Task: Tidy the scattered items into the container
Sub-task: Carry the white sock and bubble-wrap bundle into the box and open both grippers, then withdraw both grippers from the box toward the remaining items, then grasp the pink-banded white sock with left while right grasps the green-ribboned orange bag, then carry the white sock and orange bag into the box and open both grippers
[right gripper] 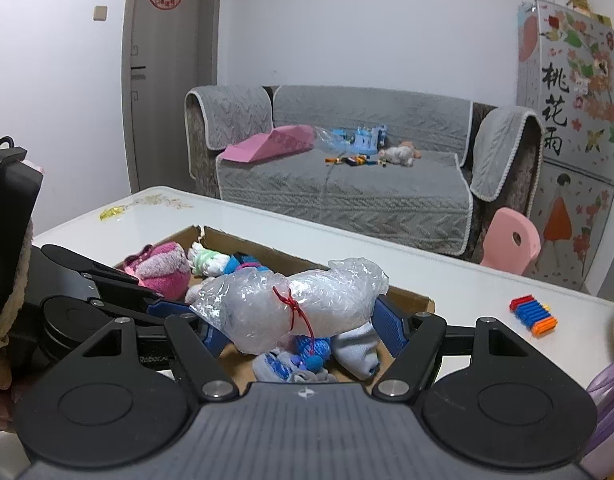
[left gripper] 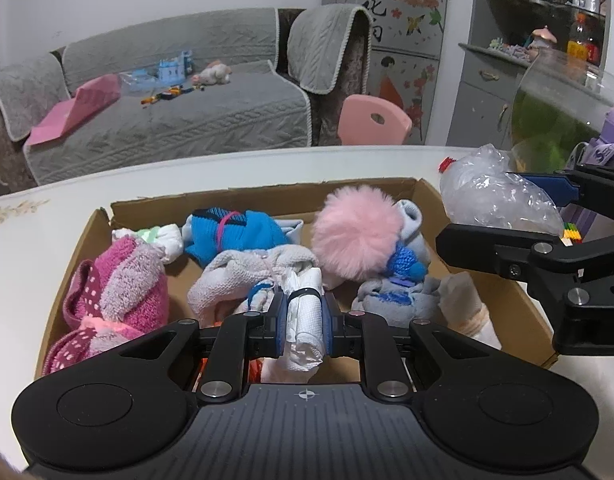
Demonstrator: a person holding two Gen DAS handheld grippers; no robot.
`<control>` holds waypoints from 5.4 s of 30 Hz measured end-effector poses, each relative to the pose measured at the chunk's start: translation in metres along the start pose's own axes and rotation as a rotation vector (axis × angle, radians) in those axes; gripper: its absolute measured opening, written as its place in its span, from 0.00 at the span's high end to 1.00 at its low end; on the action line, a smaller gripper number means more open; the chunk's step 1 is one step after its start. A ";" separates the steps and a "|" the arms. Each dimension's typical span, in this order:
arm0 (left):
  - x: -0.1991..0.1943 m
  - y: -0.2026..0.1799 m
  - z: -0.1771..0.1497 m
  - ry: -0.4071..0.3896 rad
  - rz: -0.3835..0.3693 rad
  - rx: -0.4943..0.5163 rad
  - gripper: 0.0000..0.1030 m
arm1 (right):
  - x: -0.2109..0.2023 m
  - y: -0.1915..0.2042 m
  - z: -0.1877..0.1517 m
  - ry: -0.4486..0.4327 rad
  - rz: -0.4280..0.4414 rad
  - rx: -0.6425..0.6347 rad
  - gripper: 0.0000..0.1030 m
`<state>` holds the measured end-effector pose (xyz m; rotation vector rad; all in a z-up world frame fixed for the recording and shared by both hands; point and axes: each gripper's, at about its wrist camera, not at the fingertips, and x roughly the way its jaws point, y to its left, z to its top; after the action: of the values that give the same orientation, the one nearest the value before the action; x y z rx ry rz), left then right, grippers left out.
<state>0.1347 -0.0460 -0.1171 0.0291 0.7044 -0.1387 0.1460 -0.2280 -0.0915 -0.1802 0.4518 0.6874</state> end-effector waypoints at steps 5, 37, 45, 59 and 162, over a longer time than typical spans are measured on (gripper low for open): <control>0.006 -0.005 -0.002 0.010 0.034 0.020 0.78 | 0.006 -0.004 -0.002 0.024 -0.001 0.014 0.33; 0.013 -0.024 -0.018 0.007 0.127 0.172 0.13 | 0.025 -0.011 -0.024 0.122 -0.049 -0.005 0.10; -0.013 -0.014 -0.014 -0.060 0.078 0.136 0.05 | 0.008 -0.015 -0.019 0.060 -0.058 0.003 0.05; -0.103 0.019 -0.035 -0.250 0.004 0.136 0.00 | -0.046 -0.009 -0.029 -0.045 -0.047 -0.032 0.01; -0.110 -0.004 -0.044 -0.161 0.077 0.049 0.27 | -0.086 0.017 -0.040 -0.061 -0.101 0.143 0.35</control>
<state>0.0233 -0.0342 -0.0790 0.0912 0.5383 -0.0839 0.0623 -0.2766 -0.0878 -0.0463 0.4291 0.5580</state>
